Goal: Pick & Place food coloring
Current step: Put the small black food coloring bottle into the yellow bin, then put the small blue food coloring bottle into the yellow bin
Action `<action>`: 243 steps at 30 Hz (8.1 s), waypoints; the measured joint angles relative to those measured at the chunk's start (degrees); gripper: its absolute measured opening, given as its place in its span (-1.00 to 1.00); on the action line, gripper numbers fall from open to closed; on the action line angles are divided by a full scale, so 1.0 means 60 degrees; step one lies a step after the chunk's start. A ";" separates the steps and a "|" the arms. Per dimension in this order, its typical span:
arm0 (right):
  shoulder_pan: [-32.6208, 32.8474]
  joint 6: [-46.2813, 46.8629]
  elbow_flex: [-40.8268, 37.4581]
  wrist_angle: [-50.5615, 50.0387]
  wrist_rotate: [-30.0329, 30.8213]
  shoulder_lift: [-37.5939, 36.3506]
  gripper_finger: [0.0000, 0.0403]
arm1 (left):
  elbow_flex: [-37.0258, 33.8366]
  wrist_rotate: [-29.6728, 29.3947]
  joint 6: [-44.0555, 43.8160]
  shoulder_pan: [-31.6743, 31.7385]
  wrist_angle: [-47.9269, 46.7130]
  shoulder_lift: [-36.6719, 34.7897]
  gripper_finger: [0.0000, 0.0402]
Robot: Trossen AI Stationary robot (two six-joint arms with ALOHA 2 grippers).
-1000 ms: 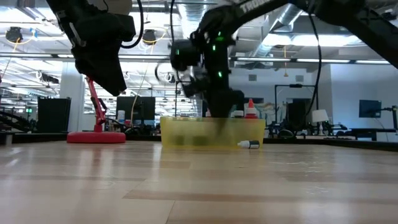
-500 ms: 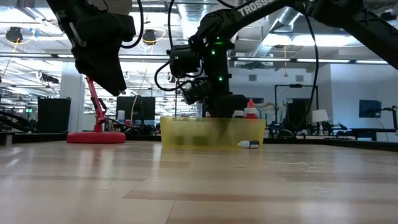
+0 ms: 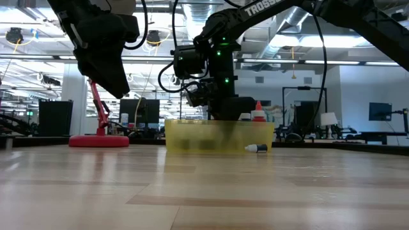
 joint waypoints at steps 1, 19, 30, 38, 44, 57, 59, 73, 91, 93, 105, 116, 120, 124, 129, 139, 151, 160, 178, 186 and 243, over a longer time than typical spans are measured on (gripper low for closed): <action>0.0002 0.0000 0.0000 0.0037 -0.0005 0.0000 -0.59 | 0.0000 0.0000 0.0031 0.0000 0.0000 0.0000 0.38; -0.0011 -0.0026 0.0000 0.0164 -0.0004 -0.0004 -0.41 | 0.0004 -0.0007 0.0100 0.0000 -0.0004 0.0000 0.38; 0.0004 0.0048 0.0122 -0.0097 0.0274 -0.0160 -0.22 | 0.0002 -0.0011 0.0100 0.0000 -0.0007 0.0000 0.38; -0.0080 0.0662 0.1086 -0.1752 -0.0125 -0.0390 -0.33 | 0.0004 -0.0013 0.0103 0.0000 -0.0029 0.0000 0.38; -0.0135 0.1597 0.1359 -0.3312 -0.0390 -0.1290 -0.38 | 0.0004 -0.0015 0.0155 0.0000 -0.0029 0.0000 0.38; -0.0254 0.1432 -0.1156 -0.2190 -0.5856 -0.3965 -0.41 | 0.0004 -0.0192 0.0202 0.0004 0.0001 -0.0004 0.38; -0.0184 0.1026 -0.2298 -0.1529 -0.6483 -0.4333 -0.41 | 0.0004 -0.0193 0.0202 0.0004 -0.0017 -0.0004 0.38; -0.0067 0.1974 -0.8143 0.4761 -0.3458 -0.6086 -0.41 | 0.0004 -0.0528 -0.0015 0.0247 0.0051 -0.0003 0.38; -0.0070 0.2596 -0.9396 0.7148 -0.1979 -0.5985 -0.41 | 0.0004 -0.0492 -0.0155 0.0448 0.0083 -0.0004 0.38; -0.0073 0.2596 -0.9470 0.7280 -0.1979 -0.5985 -0.41 | 0.0004 -0.0494 -0.0155 0.0448 0.0080 -0.0002 0.38; -0.0208 0.2581 -1.0047 0.8471 -0.0944 -0.5985 -0.41 | 0.0004 -0.0502 -0.0155 0.0448 0.0084 -0.0004 0.38; -0.0473 0.2583 -1.0108 0.8284 -0.0575 -0.5982 -0.41 | 0.0004 -0.0487 -0.0192 0.0448 0.0080 -0.0001 0.38; -0.0473 0.2585 -1.0330 0.8385 -0.0632 -0.5978 -0.41 | 0.0004 -0.0462 -0.0192 0.0448 0.0080 -0.0003 0.38; -0.0412 0.2589 -1.0479 0.8471 -0.0709 -0.5869 -0.41 | 0.0004 -0.0459 -0.0157 0.0448 0.0080 -0.0004 0.38; -0.0297 0.2589 -1.0473 0.8382 -0.0676 -0.5869 -0.41 | 0.0004 -0.0459 -0.0038 0.0448 0.0080 -0.0004 0.38; 0.0069 0.4547 -0.9262 0.5723 -0.0012 -0.5901 -0.41 | 0.0004 -0.0433 0.0097 0.0448 0.0072 0.0000 0.38; -0.0216 1.0633 -0.9027 0.5779 -0.0015 -0.5799 -0.41 | 0.0004 -0.0433 0.0299 0.0448 0.0042 -0.0004 0.38; 0.0220 1.1871 -0.9027 0.6388 -0.0008 -0.5799 -0.27 | 0.0004 -0.0379 0.0311 0.0448 -0.0021 -0.0004 0.38; 0.0766 1.3230 -0.9133 0.7148 0.1231 -0.4349 -0.01 | 0.0004 -0.0301 0.0497 0.0444 -0.0257 -0.0004 0.38; 0.0935 1.2834 -0.9147 0.7114 0.1266 -0.4524 -0.32 | 0.0004 -0.0326 0.0530 0.0446 -0.0250 -0.0004 0.38; 0.1198 0.4477 -0.5076 0.7332 -0.4773 -0.7063 -0.67 | 0.0004 0.0583 1.3611 0.0423 0.8823 -0.0004 0.38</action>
